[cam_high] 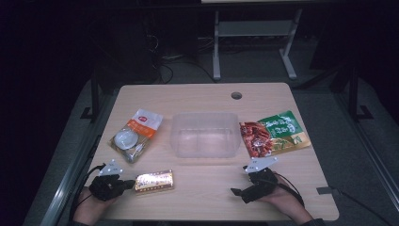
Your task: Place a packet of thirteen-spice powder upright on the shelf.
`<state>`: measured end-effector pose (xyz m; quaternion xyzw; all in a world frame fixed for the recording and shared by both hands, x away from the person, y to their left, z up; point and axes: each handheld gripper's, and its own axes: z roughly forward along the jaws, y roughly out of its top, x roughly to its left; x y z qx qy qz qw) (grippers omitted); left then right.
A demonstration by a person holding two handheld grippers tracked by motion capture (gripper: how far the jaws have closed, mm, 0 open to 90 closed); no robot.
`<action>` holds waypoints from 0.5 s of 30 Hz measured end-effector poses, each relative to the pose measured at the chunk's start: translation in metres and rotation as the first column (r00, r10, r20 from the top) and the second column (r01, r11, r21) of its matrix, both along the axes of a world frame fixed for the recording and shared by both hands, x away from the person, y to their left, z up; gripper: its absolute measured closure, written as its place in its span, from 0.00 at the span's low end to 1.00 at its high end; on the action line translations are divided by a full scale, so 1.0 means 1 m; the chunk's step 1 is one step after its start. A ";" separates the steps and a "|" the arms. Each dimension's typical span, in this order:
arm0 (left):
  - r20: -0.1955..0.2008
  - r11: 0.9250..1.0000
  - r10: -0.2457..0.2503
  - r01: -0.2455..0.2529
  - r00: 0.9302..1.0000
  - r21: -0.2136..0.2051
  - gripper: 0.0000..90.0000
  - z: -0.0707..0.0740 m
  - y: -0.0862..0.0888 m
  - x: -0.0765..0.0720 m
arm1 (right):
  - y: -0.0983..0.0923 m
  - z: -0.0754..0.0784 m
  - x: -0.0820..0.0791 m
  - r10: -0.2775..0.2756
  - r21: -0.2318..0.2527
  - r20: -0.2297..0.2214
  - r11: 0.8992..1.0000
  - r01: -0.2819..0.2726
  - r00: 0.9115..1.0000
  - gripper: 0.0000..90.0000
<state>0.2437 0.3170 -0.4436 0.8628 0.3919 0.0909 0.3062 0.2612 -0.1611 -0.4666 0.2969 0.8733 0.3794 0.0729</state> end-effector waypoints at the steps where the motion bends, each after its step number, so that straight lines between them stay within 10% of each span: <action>1: -0.004 1.000 -0.003 0.003 1.000 -0.003 1.00 0.000 -0.002 0.000 | 0.000 0.000 0.000 0.000 0.000 0.000 1.000 0.000 1.000 0.07; 15: -0.018 0.989 -0.151 0.151 0.988 -0.011 1.00 -0.005 -0.050 0.013 | 0.000 0.000 0.000 0.001 -0.002 -0.002 1.000 -0.001 1.000 0.07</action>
